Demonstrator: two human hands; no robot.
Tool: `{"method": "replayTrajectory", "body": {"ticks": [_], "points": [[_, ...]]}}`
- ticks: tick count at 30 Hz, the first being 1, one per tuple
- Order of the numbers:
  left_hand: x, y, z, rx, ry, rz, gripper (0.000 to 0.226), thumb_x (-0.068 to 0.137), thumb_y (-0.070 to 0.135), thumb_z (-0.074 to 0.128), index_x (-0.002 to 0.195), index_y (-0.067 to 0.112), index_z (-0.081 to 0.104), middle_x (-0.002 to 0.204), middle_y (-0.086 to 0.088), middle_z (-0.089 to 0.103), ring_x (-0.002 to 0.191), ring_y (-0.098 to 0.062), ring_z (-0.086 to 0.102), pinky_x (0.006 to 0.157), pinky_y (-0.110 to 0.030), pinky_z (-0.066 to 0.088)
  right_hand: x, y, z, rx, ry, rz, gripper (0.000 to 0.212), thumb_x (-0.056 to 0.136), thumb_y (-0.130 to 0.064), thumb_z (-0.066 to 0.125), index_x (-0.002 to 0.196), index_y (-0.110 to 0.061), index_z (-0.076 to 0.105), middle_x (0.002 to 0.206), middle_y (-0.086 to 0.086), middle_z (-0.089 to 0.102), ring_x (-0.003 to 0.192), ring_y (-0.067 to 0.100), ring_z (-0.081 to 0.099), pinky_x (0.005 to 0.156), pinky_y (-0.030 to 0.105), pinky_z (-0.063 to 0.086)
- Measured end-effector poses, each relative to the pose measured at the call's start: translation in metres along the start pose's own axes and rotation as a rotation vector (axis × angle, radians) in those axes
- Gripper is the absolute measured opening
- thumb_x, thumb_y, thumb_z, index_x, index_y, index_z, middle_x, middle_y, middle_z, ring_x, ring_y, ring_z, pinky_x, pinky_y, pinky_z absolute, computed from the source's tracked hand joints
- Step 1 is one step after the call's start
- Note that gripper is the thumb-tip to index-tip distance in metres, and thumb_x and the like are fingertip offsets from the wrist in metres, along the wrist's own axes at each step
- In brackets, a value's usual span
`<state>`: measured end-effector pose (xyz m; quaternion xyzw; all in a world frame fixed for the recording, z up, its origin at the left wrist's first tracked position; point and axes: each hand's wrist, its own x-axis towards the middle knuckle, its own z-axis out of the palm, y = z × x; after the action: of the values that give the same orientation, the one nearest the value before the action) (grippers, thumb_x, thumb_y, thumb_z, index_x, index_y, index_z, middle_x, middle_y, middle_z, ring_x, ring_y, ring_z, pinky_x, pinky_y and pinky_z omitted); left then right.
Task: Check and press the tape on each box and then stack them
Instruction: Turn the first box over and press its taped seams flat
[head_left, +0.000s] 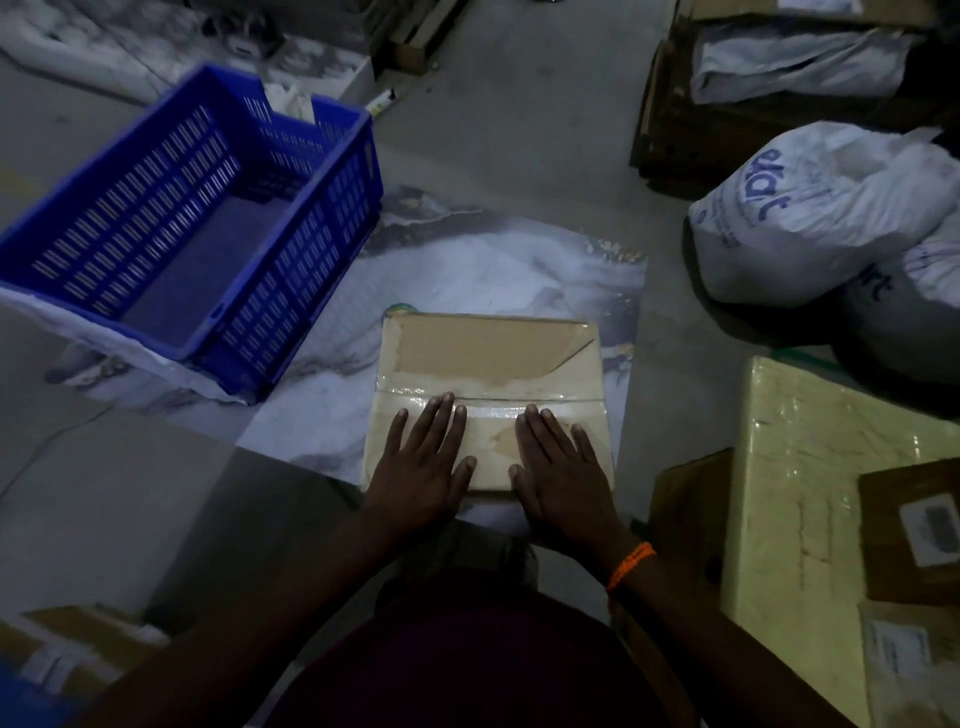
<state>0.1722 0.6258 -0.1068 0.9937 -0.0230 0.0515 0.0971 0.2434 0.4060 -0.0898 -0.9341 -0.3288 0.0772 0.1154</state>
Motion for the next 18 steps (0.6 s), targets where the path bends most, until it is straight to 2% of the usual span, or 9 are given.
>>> {"method": "replayTrajectory", "body": {"ticks": [2,4,6,8,10,12,14,16,18], "points": [[0.001,-0.004,0.002,-0.011,-0.013,0.005,0.069,0.105,0.051,0.027,0.155,0.006,0.036,0.164,-0.015,0.028,0.152,-0.028,0.028,0.121,-0.055,0.021,0.004,0.0,-0.007,0.037,-0.066,-0.009,0.076,0.099,-0.053,0.02,0.163,-0.01,0.025,0.171,0.008,0.018,0.159,0.022,0.012,0.128,0.046,0.005],[0.005,-0.011,0.001,-0.048,-0.01,-0.01,0.071,0.102,0.055,0.032,0.153,0.006,0.039,0.162,-0.015,0.032,0.149,-0.03,0.032,0.121,-0.053,0.022,0.009,0.004,-0.014,0.103,-0.051,-0.024,0.079,0.097,-0.053,0.023,0.16,-0.006,0.032,0.169,0.012,0.025,0.158,0.027,0.019,0.127,0.052,0.016],[0.013,-0.021,-0.004,-0.091,0.016,-0.06,0.071,0.1,0.054,0.039,0.153,0.008,0.039,0.161,-0.016,0.034,0.149,-0.032,0.031,0.119,-0.054,0.028,0.018,0.016,-0.018,0.174,0.068,0.029,0.073,0.096,-0.048,0.036,0.154,-0.005,0.042,0.164,0.015,0.035,0.154,0.03,0.029,0.123,0.051,0.028],[0.025,-0.034,-0.013,-0.107,0.038,-0.138,0.071,0.099,0.052,0.044,0.155,0.01,0.036,0.162,-0.015,0.031,0.15,-0.034,0.028,0.118,-0.055,0.029,0.032,0.03,-0.024,0.238,0.211,0.123,0.066,0.097,-0.041,0.047,0.152,-0.005,0.046,0.161,0.015,0.041,0.151,0.029,0.034,0.121,0.046,0.033],[0.039,-0.048,-0.02,-0.163,0.036,-0.254,0.074,0.097,0.052,0.044,0.156,0.01,0.031,0.164,-0.016,0.028,0.152,-0.034,0.024,0.12,-0.053,0.027,0.046,0.04,-0.033,0.317,0.289,0.248,0.064,0.098,-0.033,0.057,0.153,-0.003,0.044,0.162,0.016,0.039,0.15,0.029,0.034,0.122,0.036,0.028],[0.054,-0.06,-0.026,-0.328,0.027,-0.382,0.082,0.091,0.052,0.047,0.158,0.009,0.027,0.164,-0.017,0.027,0.15,-0.033,0.026,0.12,-0.051,0.028,0.061,0.049,-0.039,0.386,0.263,0.373,0.068,0.099,-0.027,0.064,0.155,0.0,0.037,0.164,0.018,0.033,0.152,0.032,0.031,0.121,0.028,0.019],[0.068,-0.065,-0.035,-0.548,0.047,-0.443,0.083,0.087,0.051,0.053,0.155,0.008,0.031,0.154,-0.013,0.041,0.139,-0.028,0.041,0.112,-0.044,0.038,0.077,0.062,-0.04,0.501,0.19,0.514,0.075,0.097,-0.027,0.069,0.157,0.0,0.034,0.162,0.02,0.035,0.15,0.035,0.035,0.121,0.033,0.025],[0.08,-0.068,-0.039,-0.695,0.045,-0.537,0.07,0.089,0.042,0.062,0.148,0.009,0.043,0.134,-0.003,0.054,0.121,-0.02,0.052,0.101,-0.035,0.043,0.09,0.069,-0.044,0.684,0.135,0.634,0.067,0.094,-0.034,0.072,0.149,-0.004,0.047,0.148,0.019,0.055,0.136,0.034,0.053,0.108,0.037,0.045],[0.091,-0.071,-0.045,-0.823,0.039,-0.712,0.056,0.088,0.042,0.07,0.135,0.014,0.055,0.122,-0.003,0.065,0.11,-0.023,0.063,0.093,-0.04,0.053,0.098,0.07,-0.049,0.81,0.128,0.679,0.046,0.094,-0.041,0.072,0.127,-0.01,0.066,0.119,0.01,0.072,0.113,0.028,0.066,0.082,0.03,0.05]]}}
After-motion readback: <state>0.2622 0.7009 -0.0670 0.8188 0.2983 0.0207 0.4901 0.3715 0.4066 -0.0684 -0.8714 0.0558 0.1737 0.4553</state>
